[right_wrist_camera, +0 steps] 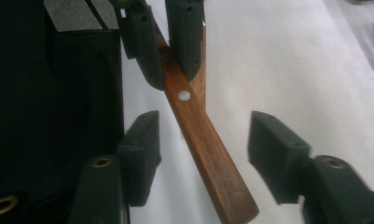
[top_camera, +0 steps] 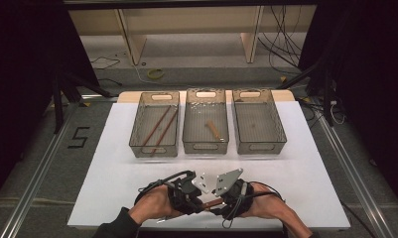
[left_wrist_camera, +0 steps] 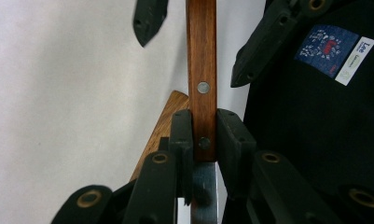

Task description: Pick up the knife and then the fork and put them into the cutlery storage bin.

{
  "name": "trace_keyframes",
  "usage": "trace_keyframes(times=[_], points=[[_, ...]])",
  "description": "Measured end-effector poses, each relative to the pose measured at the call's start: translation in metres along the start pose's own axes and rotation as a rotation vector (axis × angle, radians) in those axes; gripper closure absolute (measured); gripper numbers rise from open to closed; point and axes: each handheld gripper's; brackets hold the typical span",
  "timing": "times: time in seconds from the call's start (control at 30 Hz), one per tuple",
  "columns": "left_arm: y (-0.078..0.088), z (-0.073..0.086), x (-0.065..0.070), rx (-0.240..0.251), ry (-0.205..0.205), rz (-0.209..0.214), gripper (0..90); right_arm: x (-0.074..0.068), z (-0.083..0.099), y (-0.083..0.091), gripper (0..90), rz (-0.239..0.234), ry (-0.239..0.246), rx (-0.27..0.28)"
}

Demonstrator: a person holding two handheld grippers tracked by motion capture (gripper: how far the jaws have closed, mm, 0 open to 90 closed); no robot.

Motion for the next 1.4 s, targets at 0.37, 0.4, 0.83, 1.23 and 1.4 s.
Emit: trace_keyframes(times=[0.37,0.4,0.83,1.23,1.4], points=[[-0.001,0.0,0.002,-0.011,-0.016,0.015,76.5,-0.004,0.002,-0.001,61.3,-0.01,0.061,-0.022],[-0.001,0.0,0.002,-0.01,-0.018,0.018,76.5,-0.005,0.002,-0.001,62.5,-0.007,0.067,-0.025],[-0.002,-0.001,0.006,-0.012,-0.083,0.039,76.3,-0.009,0.004,0.0,72.6,-0.049,0.157,-0.022],[0.005,0.0,-0.001,0.06,-0.035,0.014,68.3,-0.01,0.004,0.008,75.9,-0.036,0.164,-0.015],[0.018,0.002,-0.009,0.106,0.024,-0.024,46.4,-0.006,0.006,0.008,75.9,-0.009,0.143,-0.022]])
Point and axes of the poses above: each handheld gripper's, and its own axes: y roughly backward along the jaws, z roughly out of its underside, x roughly to its right, and after that the axes turned 2 degrees about -x, right-handed
